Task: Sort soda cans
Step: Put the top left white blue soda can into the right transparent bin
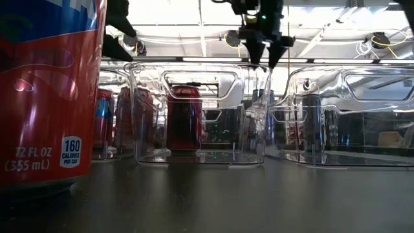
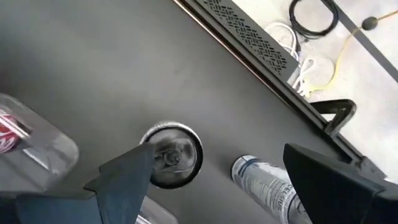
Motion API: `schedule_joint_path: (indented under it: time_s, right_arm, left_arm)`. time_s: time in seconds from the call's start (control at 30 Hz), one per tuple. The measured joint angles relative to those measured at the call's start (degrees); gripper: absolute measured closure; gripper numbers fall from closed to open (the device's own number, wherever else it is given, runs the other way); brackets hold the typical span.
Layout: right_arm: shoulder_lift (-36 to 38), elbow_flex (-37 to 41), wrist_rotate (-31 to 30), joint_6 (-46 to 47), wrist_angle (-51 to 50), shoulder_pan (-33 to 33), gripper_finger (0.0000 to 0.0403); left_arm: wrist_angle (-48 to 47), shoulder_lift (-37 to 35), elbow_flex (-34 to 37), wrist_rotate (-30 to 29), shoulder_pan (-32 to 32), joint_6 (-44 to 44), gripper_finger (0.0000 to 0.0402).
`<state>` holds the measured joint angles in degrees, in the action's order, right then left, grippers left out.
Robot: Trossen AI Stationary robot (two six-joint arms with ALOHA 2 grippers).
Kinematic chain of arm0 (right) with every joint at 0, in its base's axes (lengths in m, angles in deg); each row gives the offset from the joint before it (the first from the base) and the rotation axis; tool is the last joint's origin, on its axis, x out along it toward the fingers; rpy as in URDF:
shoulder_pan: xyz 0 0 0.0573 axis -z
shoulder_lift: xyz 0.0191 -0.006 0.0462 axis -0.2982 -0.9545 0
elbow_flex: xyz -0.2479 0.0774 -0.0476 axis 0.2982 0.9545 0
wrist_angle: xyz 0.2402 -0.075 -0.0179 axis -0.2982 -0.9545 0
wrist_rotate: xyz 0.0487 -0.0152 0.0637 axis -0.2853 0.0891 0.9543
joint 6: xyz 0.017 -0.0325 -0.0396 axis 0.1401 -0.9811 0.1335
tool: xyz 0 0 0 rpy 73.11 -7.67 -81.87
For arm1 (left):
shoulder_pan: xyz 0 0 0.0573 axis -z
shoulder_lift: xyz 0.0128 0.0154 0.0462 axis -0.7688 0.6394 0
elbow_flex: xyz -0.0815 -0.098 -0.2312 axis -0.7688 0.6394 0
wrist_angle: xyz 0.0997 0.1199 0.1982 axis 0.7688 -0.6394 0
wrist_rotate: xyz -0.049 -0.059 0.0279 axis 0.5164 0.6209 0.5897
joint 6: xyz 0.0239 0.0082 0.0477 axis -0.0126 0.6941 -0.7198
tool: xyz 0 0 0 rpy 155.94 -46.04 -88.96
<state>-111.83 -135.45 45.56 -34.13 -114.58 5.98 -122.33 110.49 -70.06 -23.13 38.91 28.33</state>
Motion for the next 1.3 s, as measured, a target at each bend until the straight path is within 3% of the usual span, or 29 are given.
schedule_joint_path:
  time_s: [0.1,0.23,0.33,1.3]
  right_arm:
    - [6.63,9.9,0.82,-0.52,6.99,-0.02,0.0053]
    - [15.72,23.02,6.34,1.23,19.78,0.35,0.0053]
    - [19.59,27.76,7.23,3.82,27.81,0.33,0.0053]
    - [5.77,28.54,8.93,3.36,27.3,0.35,0.0053]
  left_arm:
    - [-0.11,0.06,0.0,-1.18,1.35,1.66,0.0017]
    - [-0.09,0.06,0.0,-2.59,2.82,4.33,0.0017]
    - [-0.07,0.04,0.0,-3.36,3.57,4.59,0.0017]
    - [2.25,0.04,0.0,-4.37,3.62,4.61,0.0017]
